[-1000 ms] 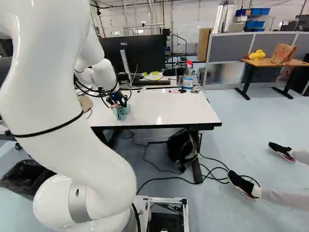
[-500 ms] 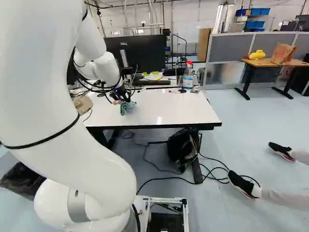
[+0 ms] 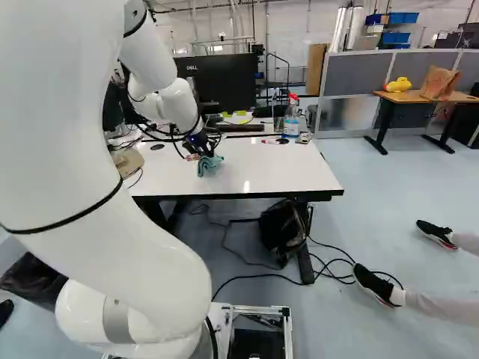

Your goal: Clean the table with the green towel

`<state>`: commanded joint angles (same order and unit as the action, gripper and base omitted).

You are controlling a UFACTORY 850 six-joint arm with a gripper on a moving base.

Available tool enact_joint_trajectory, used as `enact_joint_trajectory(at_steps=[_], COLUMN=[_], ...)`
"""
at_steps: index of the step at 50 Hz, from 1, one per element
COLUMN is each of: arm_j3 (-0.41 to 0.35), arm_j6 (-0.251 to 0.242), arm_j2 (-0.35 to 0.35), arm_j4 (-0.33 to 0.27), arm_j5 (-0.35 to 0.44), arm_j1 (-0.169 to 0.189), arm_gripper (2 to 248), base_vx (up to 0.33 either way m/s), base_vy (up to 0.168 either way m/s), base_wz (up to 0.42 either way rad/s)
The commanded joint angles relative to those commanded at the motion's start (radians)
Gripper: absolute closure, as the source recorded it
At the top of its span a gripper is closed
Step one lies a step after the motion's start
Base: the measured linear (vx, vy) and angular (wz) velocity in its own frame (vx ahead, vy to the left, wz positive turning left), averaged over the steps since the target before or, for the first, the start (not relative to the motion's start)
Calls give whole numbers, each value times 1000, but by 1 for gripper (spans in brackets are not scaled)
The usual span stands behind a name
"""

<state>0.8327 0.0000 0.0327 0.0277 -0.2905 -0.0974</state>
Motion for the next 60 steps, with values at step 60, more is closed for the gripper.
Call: enact_joint_trajectory(at_steps=[60], arm_j3=[6], arm_j6=[0], arm_j2=[-2], arm_j4=[0], arm_j5=[0], arm_j1=[104], arm_gripper=[208], base_vx=[0], base_vy=[0], base_wz=[0])
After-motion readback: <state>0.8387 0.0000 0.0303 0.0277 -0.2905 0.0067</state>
